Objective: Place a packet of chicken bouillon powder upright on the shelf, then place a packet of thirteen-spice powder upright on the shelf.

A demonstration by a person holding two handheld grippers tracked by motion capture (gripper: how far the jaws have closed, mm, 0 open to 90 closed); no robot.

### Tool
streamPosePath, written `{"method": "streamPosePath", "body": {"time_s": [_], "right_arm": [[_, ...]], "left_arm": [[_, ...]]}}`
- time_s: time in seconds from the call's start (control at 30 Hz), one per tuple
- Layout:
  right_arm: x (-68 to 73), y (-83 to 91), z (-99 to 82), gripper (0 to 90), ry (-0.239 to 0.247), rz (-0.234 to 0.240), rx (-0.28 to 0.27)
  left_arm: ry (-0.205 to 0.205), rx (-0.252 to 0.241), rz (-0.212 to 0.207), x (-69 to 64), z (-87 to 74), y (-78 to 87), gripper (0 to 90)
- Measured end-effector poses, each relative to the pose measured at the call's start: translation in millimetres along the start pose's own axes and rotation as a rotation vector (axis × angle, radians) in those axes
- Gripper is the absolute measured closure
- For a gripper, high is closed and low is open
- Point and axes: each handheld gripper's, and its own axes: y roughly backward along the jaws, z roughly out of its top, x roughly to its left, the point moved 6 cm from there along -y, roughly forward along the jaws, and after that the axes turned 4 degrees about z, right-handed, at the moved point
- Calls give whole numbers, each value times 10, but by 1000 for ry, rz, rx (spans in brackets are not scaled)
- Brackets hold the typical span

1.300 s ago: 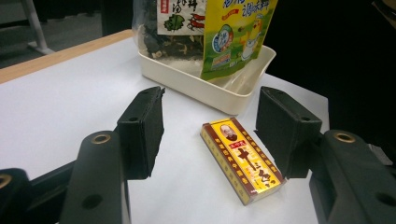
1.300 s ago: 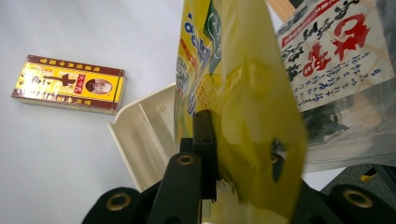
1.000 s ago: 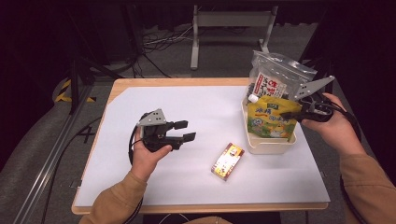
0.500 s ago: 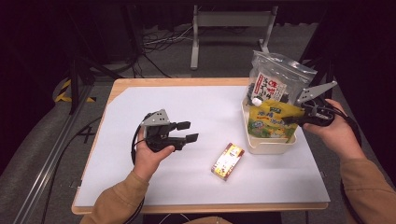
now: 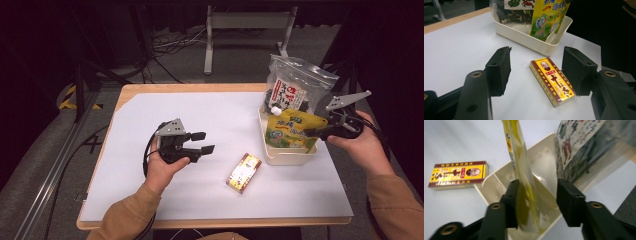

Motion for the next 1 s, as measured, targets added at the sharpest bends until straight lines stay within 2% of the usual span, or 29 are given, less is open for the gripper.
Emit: {"method": "streamPosePath", "body": {"time_s": [0.1, 0.23, 0.47, 0.67, 0.73, 0.8, 0.93, 1.0], "right_arm": [[13, 39, -17, 432, -25, -3, -36], [39, 98, -47, 386, -51, -13, -67], [108, 194, -112, 375, -85, -32, -90], [199, 271, -162, 373, -82, -58, -104], [240, 313, -184, 372, -99, -62, -117], [252, 326, -199, 372, -107, -65, -124], [307, 330, -261, 373, -108, -103, -118], [348, 325, -285, 374, -120, -96, -130]], "left_arm": [[3, 5, -4, -12, -6, -24, 400], [4, 23, -5, -23, -15, -61, 383], [-8, 54, -5, -66, -5, -134, 360], [-22, 93, -2, -123, 15, -209, 344], [-23, 127, -2, -152, 9, -242, 339], [-26, 138, 4, -159, 5, -258, 338], [-27, 184, -4, -201, -14, -304, 334], [-20, 202, -8, -217, -21, -325, 331]]}}
